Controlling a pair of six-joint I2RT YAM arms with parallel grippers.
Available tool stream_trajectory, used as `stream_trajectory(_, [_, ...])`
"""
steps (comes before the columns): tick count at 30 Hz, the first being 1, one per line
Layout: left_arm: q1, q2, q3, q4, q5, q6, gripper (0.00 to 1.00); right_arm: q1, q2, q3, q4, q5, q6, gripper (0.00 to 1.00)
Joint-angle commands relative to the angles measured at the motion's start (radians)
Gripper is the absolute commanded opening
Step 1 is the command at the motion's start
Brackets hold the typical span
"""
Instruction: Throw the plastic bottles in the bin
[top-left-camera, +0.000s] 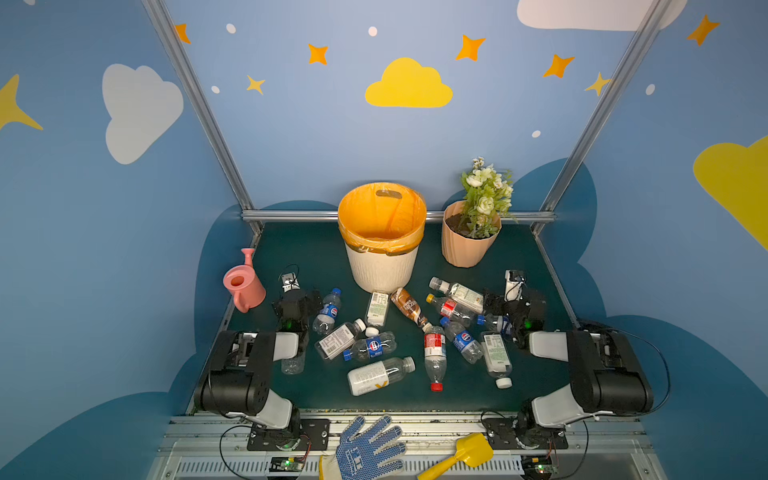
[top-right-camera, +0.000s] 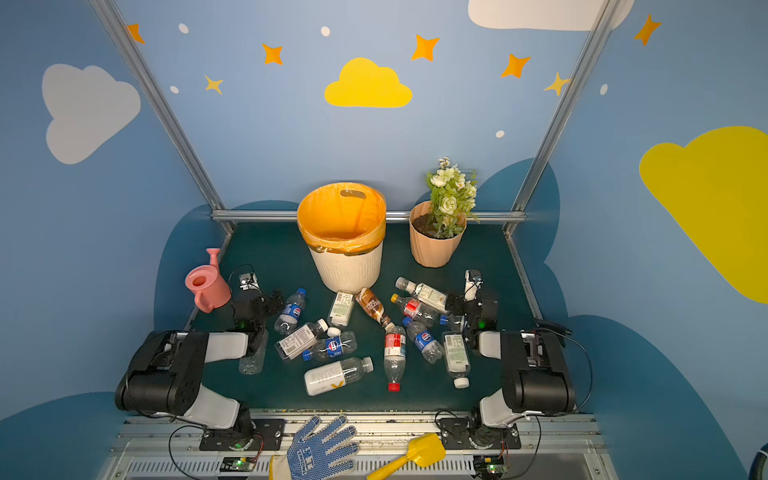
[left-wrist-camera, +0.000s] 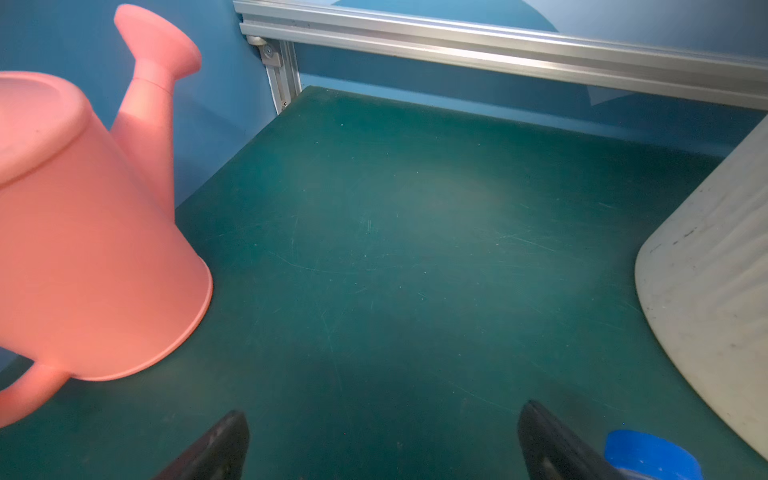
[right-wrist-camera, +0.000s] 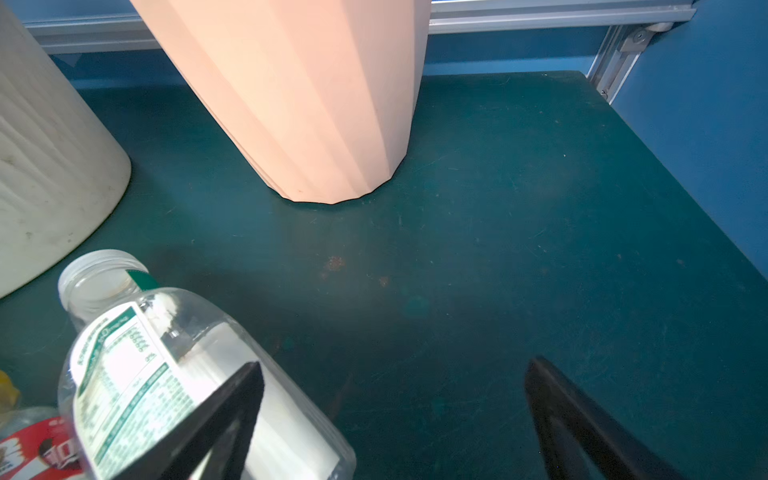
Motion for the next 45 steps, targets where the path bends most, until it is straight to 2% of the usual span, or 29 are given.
stream_trajectory(1, [0.004,-0.006,0.010,-0.005,0.002,0.007,1.00,0.005,-0.007,0.004,-0.010,-0.007,-0.006,0.97])
stream_trajectory(28, [0.006,-0.010,0.010,-0.002,0.001,0.001,1.00,0.004,-0.012,0.005,-0.006,-0.005,0.004,0.97])
stream_trajectory(30, [0.007,-0.043,0.054,-0.096,-0.027,-0.013,1.00,0.004,-0.050,0.051,-0.122,0.014,0.021,0.97])
stream_trajectory(32, [0.008,-0.105,0.180,-0.410,-0.090,-0.043,1.00,-0.001,-0.112,0.144,-0.364,0.005,0.031,0.97])
stream_trajectory(34, [0.008,-0.144,0.275,-0.564,-0.109,-0.045,1.00,-0.001,-0.152,0.196,-0.490,-0.028,0.026,0.97])
stream_trajectory(40, [0.007,-0.372,0.283,-0.674,-0.086,-0.113,1.00,0.000,-0.275,0.315,-0.736,-0.130,0.058,0.96])
stream_trajectory(45, [0.005,-0.482,0.342,-0.904,-0.017,-0.122,1.00,0.012,-0.306,0.402,-0.862,-0.268,0.072,0.96])
